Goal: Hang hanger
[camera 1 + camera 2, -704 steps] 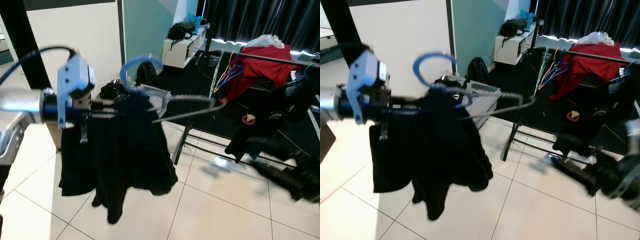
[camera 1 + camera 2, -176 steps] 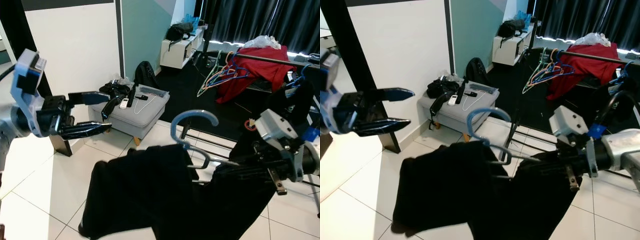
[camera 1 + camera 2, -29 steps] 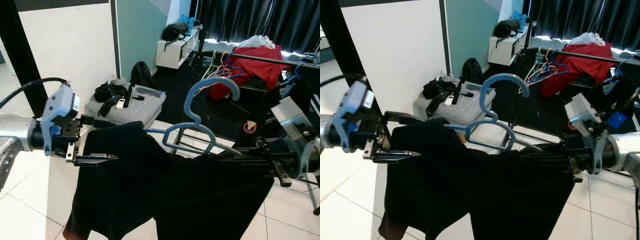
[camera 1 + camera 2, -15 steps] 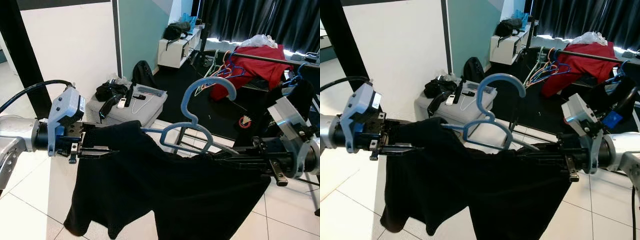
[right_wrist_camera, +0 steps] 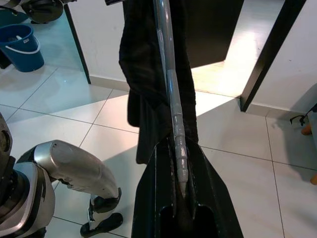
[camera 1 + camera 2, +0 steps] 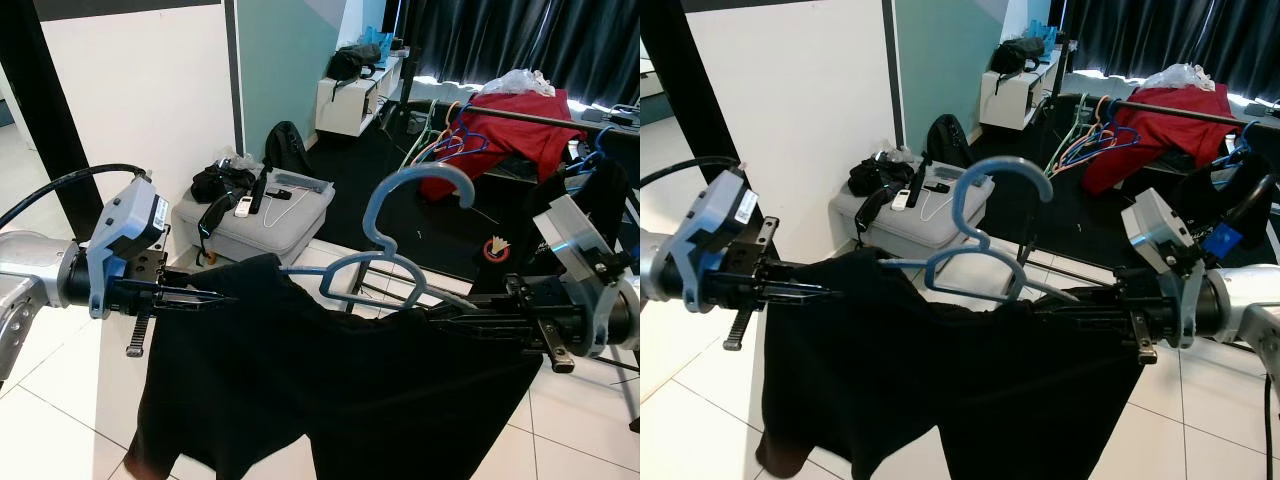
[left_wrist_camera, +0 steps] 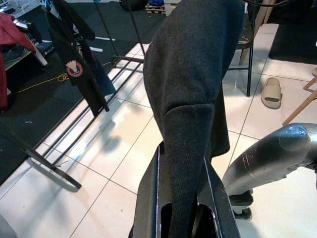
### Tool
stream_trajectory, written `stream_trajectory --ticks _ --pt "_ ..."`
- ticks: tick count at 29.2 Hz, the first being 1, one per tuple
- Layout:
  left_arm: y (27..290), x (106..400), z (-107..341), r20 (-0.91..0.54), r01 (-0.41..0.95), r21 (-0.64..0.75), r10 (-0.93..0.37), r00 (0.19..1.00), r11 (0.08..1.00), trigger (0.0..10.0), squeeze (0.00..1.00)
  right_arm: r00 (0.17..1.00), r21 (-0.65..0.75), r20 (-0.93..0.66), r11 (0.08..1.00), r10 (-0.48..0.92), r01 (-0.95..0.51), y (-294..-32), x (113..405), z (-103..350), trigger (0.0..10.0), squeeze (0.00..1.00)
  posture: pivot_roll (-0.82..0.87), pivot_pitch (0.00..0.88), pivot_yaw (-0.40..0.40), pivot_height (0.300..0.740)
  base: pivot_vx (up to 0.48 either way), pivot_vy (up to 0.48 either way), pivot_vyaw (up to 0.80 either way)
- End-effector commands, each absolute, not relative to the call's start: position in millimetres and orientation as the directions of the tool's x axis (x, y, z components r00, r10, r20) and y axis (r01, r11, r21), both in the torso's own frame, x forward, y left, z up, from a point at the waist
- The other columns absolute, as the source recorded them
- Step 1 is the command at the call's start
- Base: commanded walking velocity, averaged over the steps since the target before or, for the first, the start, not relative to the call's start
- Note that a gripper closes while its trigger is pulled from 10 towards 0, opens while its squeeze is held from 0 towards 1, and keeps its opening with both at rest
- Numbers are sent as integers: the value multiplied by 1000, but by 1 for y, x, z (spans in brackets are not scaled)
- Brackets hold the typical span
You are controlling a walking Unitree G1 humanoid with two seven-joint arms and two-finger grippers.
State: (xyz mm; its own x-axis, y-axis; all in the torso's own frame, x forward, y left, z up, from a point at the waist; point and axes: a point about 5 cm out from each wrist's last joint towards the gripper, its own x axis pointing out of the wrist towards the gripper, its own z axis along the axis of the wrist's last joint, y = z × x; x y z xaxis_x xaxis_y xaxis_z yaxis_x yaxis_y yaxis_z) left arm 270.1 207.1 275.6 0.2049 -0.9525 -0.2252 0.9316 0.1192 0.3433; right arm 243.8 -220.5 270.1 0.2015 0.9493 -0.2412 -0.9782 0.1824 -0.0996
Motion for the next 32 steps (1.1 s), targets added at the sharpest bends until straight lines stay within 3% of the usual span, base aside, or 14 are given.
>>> stream_trajectory --ticks 1,7,8,9,10,13,17,23,27,28,30,32 --pt "204 266 279 -217 934 347 -962 166 83 0 0 171 -119 -226 148 959 -982 -214 242 274 0 0 -53 0 -42 740 0 0 0" --pt "204 266 279 -206 935 345 -965 161 82 0 0 200 -112 -217 179 955 -977 -215 245 274 118 0 -53 0 -45 740 0 0 0" --pt "204 266 279 -198 933 349 -966 167 90 0 0 192 -86 -210 177 959 -980 -215 245 273 10000 35 -53 0 -45 740 0 0 0" --pt "204 266 279 -198 933 349 -966 167 90 0 0 192 -86 -210 177 959 -980 -215 245 273 10000 35 -53 0 -45 740 0 0 0" --pt "205 268 279 -188 930 352 -966 178 103 0 0 196 -73 -198 185 960 -980 -215 245 272 10000 1000 -51 0 -47 740 0 0 0" --pt "206 269 279 -179 927 356 -965 193 120 0 0 208 -69 -189 199 960 -978 -216 246 271 10000 1000 -51 0 -47 740 0 0 0" --pt "217 273 274 -164 922 344 -955 247 179 0 0 308 -81 -165 299 937 -951 -230 251 269 10000 1000 -57 0 -46 740 0 0 0" --pt "228 274 269 -177 920 328 -943 283 215 0 0 375 -93 -157 364 914 -927 -243 252 271 10000 1000 -56 0 -47 740 0 0 0" --pt "246 275 266 -179 901 324 -917 357 288 0 0 508 -111 -116 497 853 -860 -272 249 278 10000 1000 -54 0 -50 740 0 0 0" --pt "246 275 266 -179 901 324 -917 357 288 0 0 508 -111 -116 497 853 -860 -272 249 278 10000 1000 -54 0 -50 740 0 0 0" --pt "261 277 266 -161 870 331 -887 432 364 0 0 609 -112 -49 601 792 -791 -297 244 284 10000 1000 -58 0 -48 740 0 0 0" --pt "267 278 267 -143 850 337 -871 471 404 0 0 655 -97 -1 652 756 -752 -309 241 286 10000 1000 -61 0 -48 740 0 0 0"
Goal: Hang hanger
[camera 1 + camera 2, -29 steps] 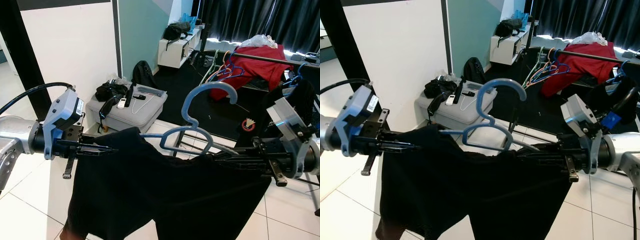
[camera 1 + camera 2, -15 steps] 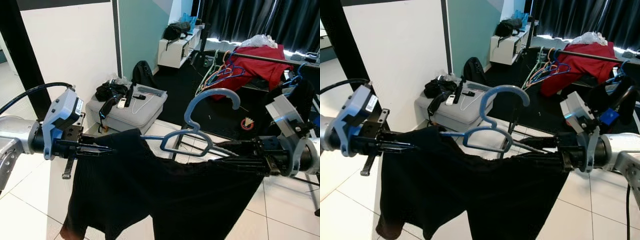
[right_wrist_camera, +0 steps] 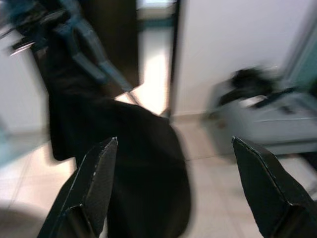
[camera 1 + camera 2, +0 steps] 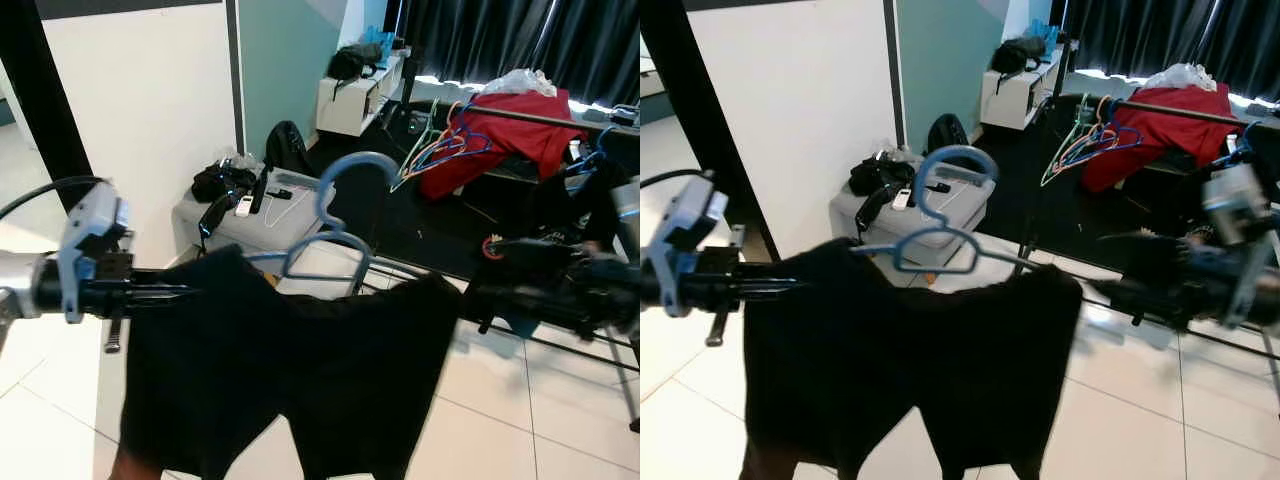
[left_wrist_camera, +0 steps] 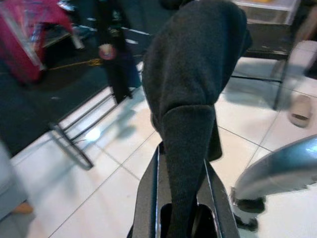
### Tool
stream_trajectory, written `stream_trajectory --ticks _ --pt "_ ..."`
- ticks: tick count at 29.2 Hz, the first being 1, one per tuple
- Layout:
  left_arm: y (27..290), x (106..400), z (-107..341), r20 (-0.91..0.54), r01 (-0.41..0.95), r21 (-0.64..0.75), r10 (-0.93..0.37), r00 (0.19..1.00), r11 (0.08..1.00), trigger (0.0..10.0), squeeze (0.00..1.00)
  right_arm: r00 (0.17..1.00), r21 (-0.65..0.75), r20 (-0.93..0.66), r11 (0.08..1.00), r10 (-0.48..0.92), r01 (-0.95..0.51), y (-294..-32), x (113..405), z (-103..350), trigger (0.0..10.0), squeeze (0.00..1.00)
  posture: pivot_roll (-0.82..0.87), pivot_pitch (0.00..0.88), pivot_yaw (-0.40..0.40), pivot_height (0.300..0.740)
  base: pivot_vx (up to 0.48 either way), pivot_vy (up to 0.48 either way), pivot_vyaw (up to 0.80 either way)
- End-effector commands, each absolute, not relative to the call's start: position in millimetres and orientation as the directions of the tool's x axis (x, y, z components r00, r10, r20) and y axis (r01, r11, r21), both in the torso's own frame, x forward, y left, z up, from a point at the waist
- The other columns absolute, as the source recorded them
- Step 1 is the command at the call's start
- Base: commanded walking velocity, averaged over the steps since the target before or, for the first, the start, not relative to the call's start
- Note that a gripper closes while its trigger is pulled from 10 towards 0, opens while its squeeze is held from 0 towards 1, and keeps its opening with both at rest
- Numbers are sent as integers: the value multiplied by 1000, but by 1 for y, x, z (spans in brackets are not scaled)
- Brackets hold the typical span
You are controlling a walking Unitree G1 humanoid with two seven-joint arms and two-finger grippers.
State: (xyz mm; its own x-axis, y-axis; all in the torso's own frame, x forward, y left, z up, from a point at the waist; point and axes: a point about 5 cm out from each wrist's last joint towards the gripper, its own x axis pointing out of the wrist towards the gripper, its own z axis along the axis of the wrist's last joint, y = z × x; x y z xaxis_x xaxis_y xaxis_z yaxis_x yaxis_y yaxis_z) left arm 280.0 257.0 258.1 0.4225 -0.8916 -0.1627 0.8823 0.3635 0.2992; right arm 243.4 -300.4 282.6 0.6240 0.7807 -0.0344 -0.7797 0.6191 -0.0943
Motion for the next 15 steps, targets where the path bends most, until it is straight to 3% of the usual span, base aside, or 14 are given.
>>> stream_trajectory --ticks 1,3,4,5,6,7,11,13,15 --pt "267 278 267 -143 850 337 -871 471 404 0 0 655 -97 -1 652 756 -752 -309 241 286 10000 1000 -61 0 -48 740 0 0 0" --pt "274 280 267 -110 821 342 -848 519 458 0 0 716 -70 54 718 696 -692 -322 238 283 10000 1000 -63 0 -48 740 0 0 0" --pt "276 283 266 -81 796 343 -829 553 498 0 0 750 -42 63 752 659 -657 -326 240 275 10000 722 -65 0 -46 740 0 0 0" --pt "276 283 266 -81 796 343 -829 553 498 0 0 750 -42 63 752 659 -657 -326 240 275 10000 722 -65 0 -46 740 0 0 0" --pt "277 286 264 -48 771 339 -809 586 539 0 0 780 -24 60 782 623 -623 -328 242 264 10000 86 -65 0 -46 740 0 0 0" --pt "277 291 260 -17 733 333 -773 634 594 0 0 816 14 55 817 575 -577 -326 248 250 10000 0 -65 0 -46 740 0 0 0" --pt "276 301 252 22 662 311 -701 712 682 0 0 860 81 52 856 508 -511 -319 258 228 10000 0 -61 0 -46 740 0 0 0" --pt "265 310 232 90 571 243 -605 791 784 0 0 910 177 19 894 415 -412 -294 278 199 10000 0 -49 0 -48 740 0 0 0" --pt "265 310 232 90 571 243 -605 791 784 0 0 910 177 19 894 415 -412 -294 278 199 10000 0 -49 0 -48 740 0 0 0"
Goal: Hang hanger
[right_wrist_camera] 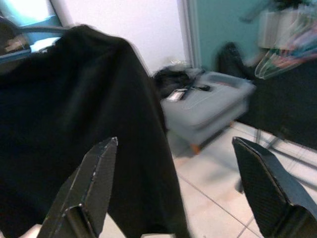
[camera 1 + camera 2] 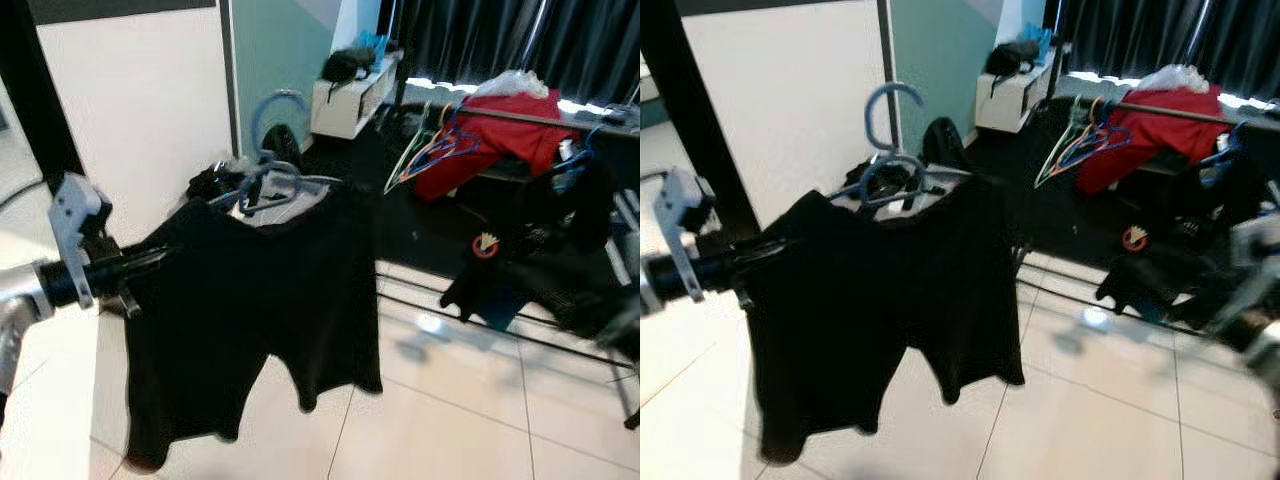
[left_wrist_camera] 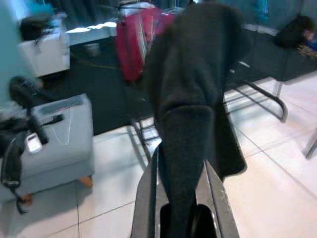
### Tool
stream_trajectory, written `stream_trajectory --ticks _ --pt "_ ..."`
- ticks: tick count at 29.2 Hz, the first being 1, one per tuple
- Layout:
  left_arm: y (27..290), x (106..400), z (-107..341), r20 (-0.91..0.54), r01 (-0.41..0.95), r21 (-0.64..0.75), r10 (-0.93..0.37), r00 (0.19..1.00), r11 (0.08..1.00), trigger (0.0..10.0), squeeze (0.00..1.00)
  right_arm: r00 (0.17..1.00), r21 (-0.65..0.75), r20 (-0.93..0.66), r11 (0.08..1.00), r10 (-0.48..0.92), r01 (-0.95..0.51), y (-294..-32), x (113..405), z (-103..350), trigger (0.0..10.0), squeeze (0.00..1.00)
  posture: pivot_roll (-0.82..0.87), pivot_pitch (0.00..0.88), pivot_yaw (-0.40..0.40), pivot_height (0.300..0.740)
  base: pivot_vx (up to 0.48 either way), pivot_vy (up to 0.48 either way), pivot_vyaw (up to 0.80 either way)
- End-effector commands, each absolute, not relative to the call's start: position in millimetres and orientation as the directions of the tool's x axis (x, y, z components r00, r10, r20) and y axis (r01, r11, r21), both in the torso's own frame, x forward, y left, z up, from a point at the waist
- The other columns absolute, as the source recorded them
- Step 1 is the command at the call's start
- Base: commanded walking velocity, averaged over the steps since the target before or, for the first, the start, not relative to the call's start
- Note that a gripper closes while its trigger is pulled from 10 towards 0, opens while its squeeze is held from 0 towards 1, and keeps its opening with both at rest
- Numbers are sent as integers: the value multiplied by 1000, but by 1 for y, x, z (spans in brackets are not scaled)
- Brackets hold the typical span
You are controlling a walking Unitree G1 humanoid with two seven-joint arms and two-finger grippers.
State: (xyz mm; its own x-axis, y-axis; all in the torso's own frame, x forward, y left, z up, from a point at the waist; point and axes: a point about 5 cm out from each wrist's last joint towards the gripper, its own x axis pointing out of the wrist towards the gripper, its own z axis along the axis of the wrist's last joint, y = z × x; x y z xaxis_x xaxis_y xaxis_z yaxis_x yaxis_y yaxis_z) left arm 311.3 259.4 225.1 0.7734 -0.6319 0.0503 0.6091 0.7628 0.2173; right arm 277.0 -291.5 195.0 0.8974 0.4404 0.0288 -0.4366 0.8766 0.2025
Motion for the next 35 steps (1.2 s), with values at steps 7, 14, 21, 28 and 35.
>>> stream_trajectory --ticks 7,14,21,28,35 --pt "226 307 188 161 474 95 -484 860 875 10000 0 917 320 9 868 398 -380 -228 301 165 10000 0 -39 0 -58 740 0 0 0" --pt "202 303 157 68 463 105 -470 880 880 10000 0 921 381 -55 861 385 -337 -196 308 134 10000 0 -33 0 -59 740 0 0 0" --pt "193 310 132 -43 380 134 -378 925 915 10000 0 947 390 -84 885 309 -254 -207 315 130 10000 0 -37 0 -56 740 0 0 -544" --pt "193 311 132 -23 284 125 -283 959 951 10000 0 963 395 -111 900 247 -186 -208 320 127 10000 0 -47 0 -61 740 0 0 -800" --pt "207 308 134 17 131 69 -133 991 989 10000 0 966 384 -117 907 232 -171 -209 320 126 10000 0 -50 0 -68 740 0 0 -800"
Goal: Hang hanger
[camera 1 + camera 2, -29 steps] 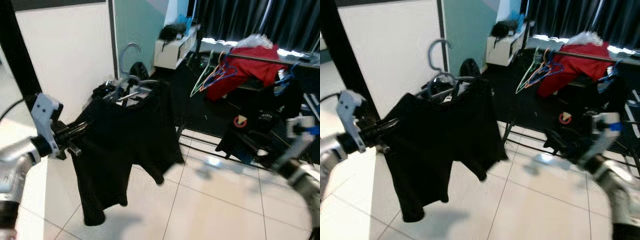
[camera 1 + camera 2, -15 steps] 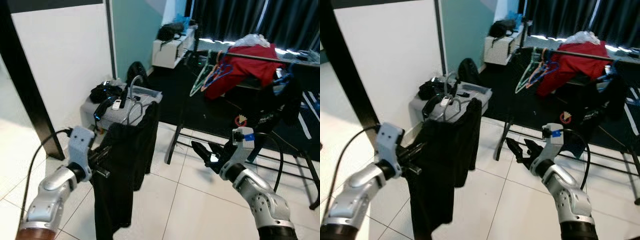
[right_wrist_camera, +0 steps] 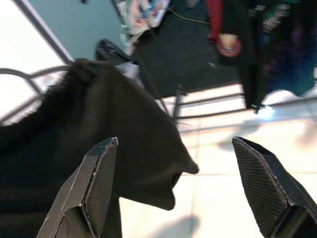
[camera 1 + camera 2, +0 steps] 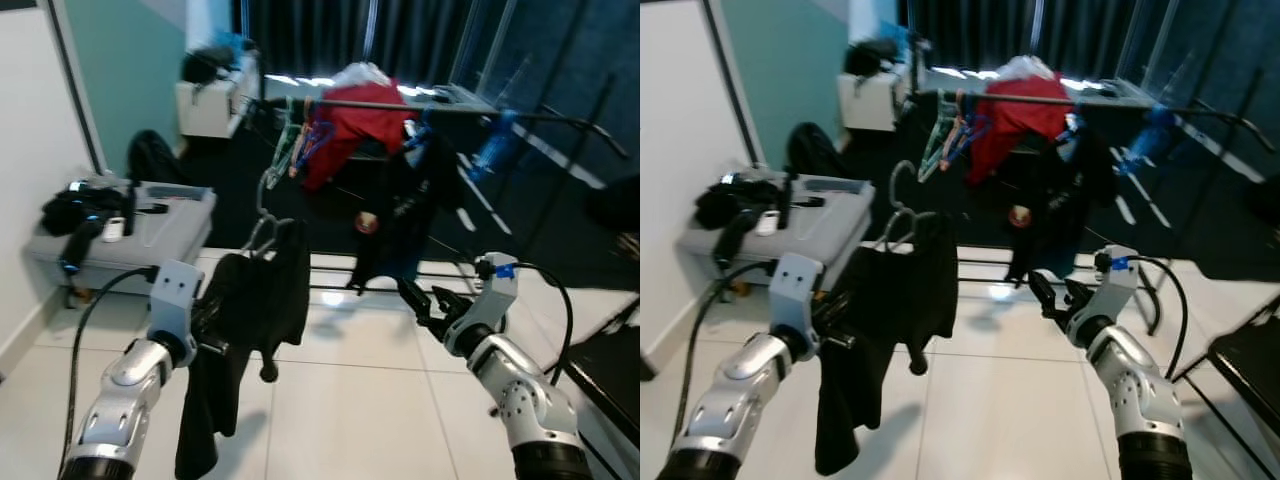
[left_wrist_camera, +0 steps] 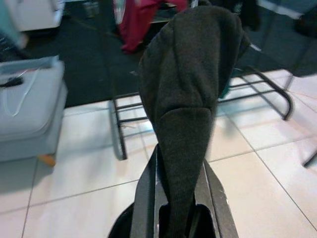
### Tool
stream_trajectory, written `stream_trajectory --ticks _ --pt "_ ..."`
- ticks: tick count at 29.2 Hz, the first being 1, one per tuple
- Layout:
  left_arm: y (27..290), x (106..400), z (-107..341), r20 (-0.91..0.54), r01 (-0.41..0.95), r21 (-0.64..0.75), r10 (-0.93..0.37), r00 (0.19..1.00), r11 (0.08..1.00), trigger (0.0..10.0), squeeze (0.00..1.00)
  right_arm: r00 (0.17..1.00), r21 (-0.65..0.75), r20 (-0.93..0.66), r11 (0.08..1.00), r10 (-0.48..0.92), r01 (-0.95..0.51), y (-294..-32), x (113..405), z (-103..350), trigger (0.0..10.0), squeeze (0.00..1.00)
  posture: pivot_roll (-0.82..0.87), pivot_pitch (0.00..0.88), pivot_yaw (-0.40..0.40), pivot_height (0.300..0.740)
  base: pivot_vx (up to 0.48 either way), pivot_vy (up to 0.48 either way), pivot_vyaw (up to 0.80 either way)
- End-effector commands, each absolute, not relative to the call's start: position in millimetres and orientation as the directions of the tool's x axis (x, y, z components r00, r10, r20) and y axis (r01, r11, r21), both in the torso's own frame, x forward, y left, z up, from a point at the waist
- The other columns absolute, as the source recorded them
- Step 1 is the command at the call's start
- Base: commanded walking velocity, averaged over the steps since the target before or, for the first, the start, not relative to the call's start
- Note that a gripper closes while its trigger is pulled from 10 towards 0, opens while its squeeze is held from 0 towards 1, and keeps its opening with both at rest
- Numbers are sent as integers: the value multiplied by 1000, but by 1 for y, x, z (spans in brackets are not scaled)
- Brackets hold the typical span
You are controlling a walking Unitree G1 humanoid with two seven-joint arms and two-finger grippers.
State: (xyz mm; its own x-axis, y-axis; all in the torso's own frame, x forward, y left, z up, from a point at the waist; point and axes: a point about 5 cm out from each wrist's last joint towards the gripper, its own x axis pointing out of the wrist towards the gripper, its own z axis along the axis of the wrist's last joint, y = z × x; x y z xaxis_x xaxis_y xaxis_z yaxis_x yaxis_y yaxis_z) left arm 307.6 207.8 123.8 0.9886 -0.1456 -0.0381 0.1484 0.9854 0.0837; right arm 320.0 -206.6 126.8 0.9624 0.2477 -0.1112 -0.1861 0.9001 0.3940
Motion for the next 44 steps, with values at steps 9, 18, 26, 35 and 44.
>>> stream_trajectory --ticks 9,18,26,35,44 --pt "226 296 132 54 -72 60 69 996 996 10000 0 963 361 -125 915 239 -181 -210 322 124 10000 0 -47 0 -90 740 0 0 -800" --pt "214 288 136 95 -4 83 -4 995 997 10000 0 967 362 -88 912 239 -192 -211 321 129 10000 0 -48 0 -92 740 0 0 -533" --pt "199 287 142 129 50 101 -63 990 994 10000 0 965 360 -75 909 251 -208 -210 321 129 10000 0 -46 0 -95 740 420 0 0" --pt "189 286 144 133 87 113 -102 986 990 10000 0 963 360 -71 907 261 -220 -209 320 128 10000 0 -43 0 -93 740 480 0 -800" --pt "188 286 145 133 64 121 -80 988 991 10000 0 963 357 -65 908 260 -221 -210 320 128 10000 0 -47 0 -91 740 480 0 -460"
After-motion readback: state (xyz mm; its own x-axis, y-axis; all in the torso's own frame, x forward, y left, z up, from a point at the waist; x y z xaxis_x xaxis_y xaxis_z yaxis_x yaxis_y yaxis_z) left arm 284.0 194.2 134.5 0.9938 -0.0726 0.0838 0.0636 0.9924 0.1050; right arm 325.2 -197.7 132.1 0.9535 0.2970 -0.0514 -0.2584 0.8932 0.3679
